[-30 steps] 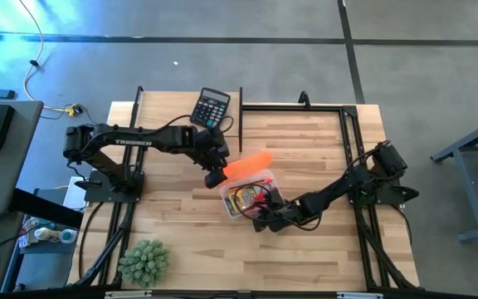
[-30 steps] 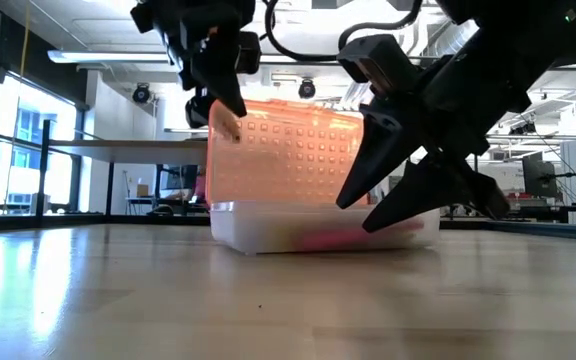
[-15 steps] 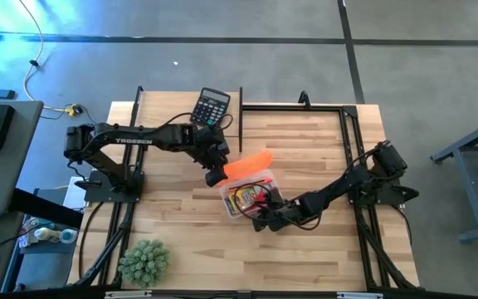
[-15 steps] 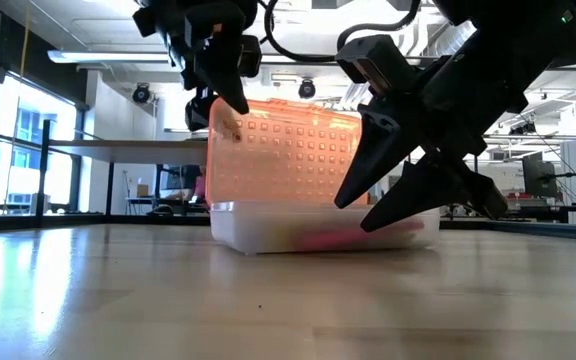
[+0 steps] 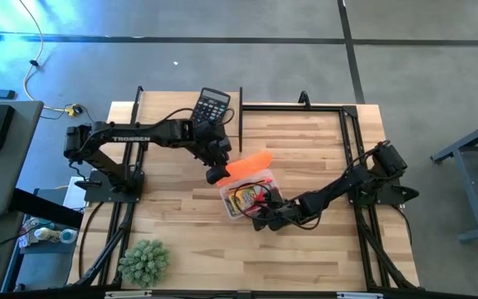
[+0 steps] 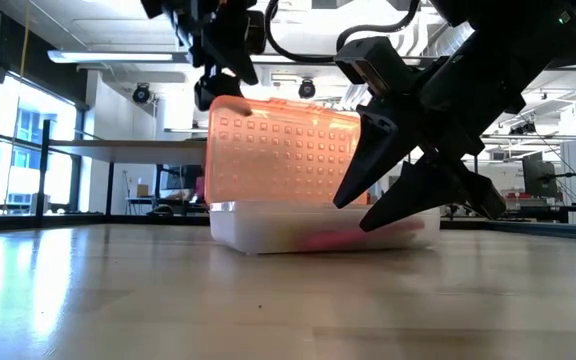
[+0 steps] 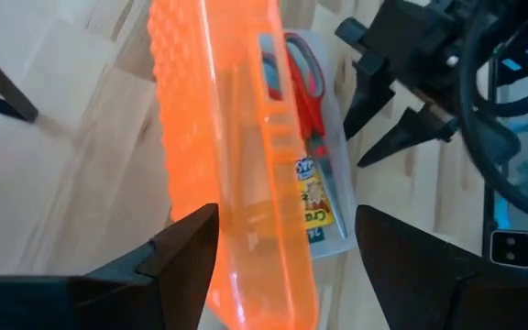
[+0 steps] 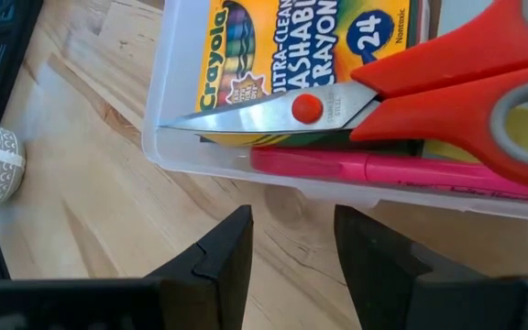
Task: Pack school essentials
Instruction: Close the supply box
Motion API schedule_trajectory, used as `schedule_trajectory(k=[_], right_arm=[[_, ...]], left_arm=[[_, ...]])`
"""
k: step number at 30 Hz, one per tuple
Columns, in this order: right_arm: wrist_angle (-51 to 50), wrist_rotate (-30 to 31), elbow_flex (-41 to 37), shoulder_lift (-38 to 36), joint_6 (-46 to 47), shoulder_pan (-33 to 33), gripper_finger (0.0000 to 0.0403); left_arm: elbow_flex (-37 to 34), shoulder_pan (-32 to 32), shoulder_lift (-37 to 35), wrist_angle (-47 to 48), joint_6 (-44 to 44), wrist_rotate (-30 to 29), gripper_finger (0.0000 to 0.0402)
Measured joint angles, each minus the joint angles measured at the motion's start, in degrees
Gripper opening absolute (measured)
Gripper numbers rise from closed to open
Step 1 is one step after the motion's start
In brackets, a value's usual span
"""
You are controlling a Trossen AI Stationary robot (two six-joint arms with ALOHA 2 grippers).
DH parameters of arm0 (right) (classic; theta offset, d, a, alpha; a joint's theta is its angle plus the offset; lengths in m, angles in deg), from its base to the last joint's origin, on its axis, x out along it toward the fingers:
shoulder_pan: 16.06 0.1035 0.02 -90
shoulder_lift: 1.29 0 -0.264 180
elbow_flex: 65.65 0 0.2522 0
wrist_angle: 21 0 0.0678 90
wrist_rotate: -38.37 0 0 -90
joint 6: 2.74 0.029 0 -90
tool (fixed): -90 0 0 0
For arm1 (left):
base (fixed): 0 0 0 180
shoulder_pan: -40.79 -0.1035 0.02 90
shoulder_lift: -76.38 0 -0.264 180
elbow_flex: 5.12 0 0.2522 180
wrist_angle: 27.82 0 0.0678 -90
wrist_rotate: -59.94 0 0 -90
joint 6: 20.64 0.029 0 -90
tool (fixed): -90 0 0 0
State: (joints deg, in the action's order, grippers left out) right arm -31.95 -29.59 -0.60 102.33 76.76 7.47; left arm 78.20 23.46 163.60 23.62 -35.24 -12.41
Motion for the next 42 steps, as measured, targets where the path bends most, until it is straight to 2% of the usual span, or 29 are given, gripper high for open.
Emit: schedule_trajectory(k=[24,29,35,38,42], right_arm=[[0.63,0.64,0.02,-0.04,-0.96,0.00,0.0146],[0.92,-1.99,0.02,-0.07,-0.98,0.11,0.0146],[0.85,-8.02,0.02,-0.57,-0.90,0.72,0.0146],[0.27,-7.95,0.02,-2.76,-0.55,1.75,0.0146],[-3.11,-4.63,0.02,-7.59,-0.26,2.65,0.0146]], left_arm=[[0.02,8.87,2.23,1.61,-1.29,-0.17,0.0244],[0.02,8.55,2.23,1.61,-2.91,-0.48,0.0244],[0.02,8.86,2.21,1.68,-3.60,-0.65,0.0244],[0.02,9.83,2.21,1.92,-4.44,-4.04,0.0244],[0.02,11.40,2.19,3.66,-7.59,-9.52,0.0244]])
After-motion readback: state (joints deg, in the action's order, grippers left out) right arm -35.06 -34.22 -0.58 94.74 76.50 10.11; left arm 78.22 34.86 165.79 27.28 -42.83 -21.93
